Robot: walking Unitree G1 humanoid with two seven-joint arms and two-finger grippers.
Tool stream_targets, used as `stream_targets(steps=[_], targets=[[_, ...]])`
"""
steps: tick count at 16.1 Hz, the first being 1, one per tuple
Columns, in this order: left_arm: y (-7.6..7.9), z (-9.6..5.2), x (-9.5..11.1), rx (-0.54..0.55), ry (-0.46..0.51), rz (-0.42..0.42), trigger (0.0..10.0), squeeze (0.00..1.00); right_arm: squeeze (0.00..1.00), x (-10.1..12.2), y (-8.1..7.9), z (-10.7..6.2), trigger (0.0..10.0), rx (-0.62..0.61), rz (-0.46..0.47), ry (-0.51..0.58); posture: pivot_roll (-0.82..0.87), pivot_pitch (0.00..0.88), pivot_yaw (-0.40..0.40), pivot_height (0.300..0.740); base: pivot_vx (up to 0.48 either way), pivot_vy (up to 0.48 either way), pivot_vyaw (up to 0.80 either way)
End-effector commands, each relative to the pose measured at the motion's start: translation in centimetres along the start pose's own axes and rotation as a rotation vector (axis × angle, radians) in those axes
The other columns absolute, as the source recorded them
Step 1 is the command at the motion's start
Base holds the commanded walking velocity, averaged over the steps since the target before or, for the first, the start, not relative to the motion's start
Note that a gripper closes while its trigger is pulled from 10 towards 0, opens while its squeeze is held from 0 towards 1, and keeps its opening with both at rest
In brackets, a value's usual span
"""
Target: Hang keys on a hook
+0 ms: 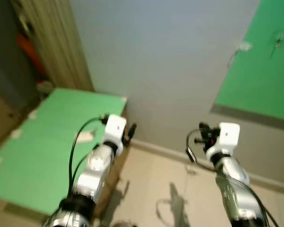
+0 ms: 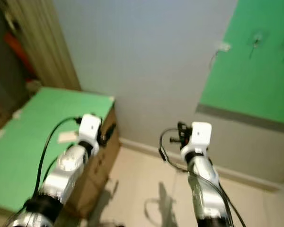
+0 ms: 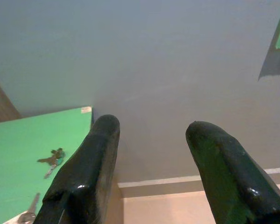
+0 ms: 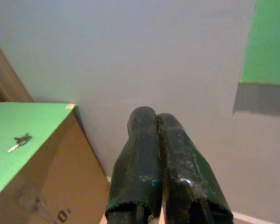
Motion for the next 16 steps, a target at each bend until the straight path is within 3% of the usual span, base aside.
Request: stream_targets(steps=[1, 4, 9, 16], targets=[[0.7, 0.3, 1.1, -0.037, 0.033, 0.019, 10.0, 0.0, 0.0, 1.0, 0.4, 0.0, 10.0, -0.014, 0.01, 0.038, -0.15, 0.0, 0.078, 0.74, 0.0, 0.0, 0.61], [1.0, 0.6, 1.4, -0.045, 0.039, 0.024, 10.0, 0.0, 0.0, 1.5, 0.1, 0.5, 10.0, 0.004, 0.009, 0.05, -0.14, 0.0, 0.07, 0.74, 0.0, 0.0, 0.61], [0.6, 1.2, 2.1, 0.017, 0.045, 0.009, 10.0, 0.0, 0.0, 1.0, -1.6, 1.5, 10.0, 0.073, -0.001, 0.016, -0.12, 0.0, 0.047, 0.74, 0.247, -0.409, 0.61], [-0.1, 1.2, 1.9, 0.11, 0.031, -0.033, 10.0, 0.0, 0.0, 0.4, -1.3, 0.9, 10.0, 0.088, -0.034, -0.008, -0.12, 0.0, 0.035, 0.74, 0.271, -0.393, 0.61]])
Point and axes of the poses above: a point about 5 cm out from each wrist's last joint towards the gripper, its own z axis pointing out of the wrist towards the gripper, its own x axis along the axis of the wrist's last joint, y = z × x, the point moved 4 cm from there along z, pointing out of the wrist towards the gripper, and after that the axes turned 10 degrees about z, right-handed, at the moved point
